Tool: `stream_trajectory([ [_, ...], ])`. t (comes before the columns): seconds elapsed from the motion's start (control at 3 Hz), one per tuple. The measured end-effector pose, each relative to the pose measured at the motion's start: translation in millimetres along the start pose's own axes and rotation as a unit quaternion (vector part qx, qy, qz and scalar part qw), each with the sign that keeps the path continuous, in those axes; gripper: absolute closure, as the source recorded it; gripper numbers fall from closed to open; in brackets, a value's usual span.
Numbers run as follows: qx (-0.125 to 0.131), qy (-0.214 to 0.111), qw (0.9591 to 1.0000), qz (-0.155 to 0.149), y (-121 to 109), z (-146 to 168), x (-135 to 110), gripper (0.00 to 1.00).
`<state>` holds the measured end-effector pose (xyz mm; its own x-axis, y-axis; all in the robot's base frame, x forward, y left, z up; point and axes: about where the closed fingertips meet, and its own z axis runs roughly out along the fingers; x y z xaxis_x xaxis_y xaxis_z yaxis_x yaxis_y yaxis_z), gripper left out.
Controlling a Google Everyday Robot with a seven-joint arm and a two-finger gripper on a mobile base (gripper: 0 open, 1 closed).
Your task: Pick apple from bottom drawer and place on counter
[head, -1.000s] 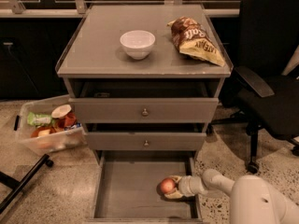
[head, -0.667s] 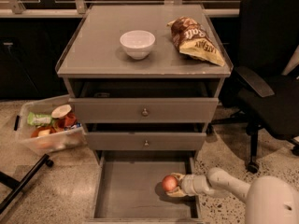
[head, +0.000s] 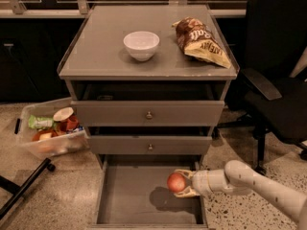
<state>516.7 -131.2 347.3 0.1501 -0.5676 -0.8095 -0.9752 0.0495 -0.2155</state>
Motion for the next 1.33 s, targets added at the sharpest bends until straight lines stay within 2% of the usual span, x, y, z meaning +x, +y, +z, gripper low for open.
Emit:
stream_trajectory([
  [0.33,0.021,-0.015,0.9978,-0.061,-14.8,-49.8,-53.7,1.0],
  [0.67,0.054,-0.008,0.9936,-0.099,-51.5,-100.9,-100.7,1.0],
  [1.0,0.088,0.014,0.987,-0.134,-91.8,-145.4,-157.1,1.0],
  [1.33,0.088,0.014,0.9869,-0.134,-91.8,-145.5,-157.2,1.0],
])
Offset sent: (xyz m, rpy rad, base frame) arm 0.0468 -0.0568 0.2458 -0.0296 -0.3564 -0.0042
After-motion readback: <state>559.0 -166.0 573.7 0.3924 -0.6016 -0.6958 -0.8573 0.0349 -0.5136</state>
